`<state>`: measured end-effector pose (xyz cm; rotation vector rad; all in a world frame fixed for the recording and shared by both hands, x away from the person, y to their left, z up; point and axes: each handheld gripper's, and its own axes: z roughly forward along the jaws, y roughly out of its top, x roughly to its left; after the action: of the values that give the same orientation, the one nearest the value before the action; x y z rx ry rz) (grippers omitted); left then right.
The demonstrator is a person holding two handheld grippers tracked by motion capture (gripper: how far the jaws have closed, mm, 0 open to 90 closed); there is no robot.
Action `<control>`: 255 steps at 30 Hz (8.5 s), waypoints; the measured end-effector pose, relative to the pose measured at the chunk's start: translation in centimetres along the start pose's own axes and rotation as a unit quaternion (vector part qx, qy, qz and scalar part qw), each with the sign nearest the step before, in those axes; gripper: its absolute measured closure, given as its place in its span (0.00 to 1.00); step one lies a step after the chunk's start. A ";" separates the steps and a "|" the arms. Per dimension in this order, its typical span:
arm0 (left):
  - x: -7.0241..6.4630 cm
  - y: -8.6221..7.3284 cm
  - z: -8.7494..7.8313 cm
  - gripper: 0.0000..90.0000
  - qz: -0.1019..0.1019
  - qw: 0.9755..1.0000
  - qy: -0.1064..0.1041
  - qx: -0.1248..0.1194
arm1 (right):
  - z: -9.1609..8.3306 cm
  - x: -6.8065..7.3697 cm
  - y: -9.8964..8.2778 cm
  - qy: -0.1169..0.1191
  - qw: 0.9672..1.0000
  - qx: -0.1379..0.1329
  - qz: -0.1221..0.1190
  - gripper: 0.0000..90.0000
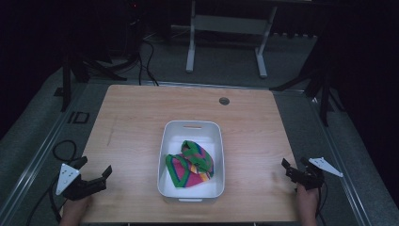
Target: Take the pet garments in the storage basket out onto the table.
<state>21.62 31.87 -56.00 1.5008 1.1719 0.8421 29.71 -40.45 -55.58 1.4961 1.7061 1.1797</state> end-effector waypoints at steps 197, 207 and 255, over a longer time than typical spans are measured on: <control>0.0 -0.1 0.1 0.01 0.001 1.000 -0.025 0.008 | 0.2 21.1 22.4 0.233 0.841 0.178 -0.454 0.92; 0.0 -0.1 0.2 0.01 -0.003 1.000 -0.025 0.007 | -1.0 16.1 21.9 0.209 0.862 0.184 -0.423 0.92; 0.0 -0.1 0.1 0.01 -0.004 1.000 -0.026 0.007 | 7.5 13.4 6.9 0.220 0.866 0.259 -0.367 0.66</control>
<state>21.71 31.87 -56.13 1.5193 1.1463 0.7865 36.58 -25.79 -51.09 0.6642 2.7282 0.6835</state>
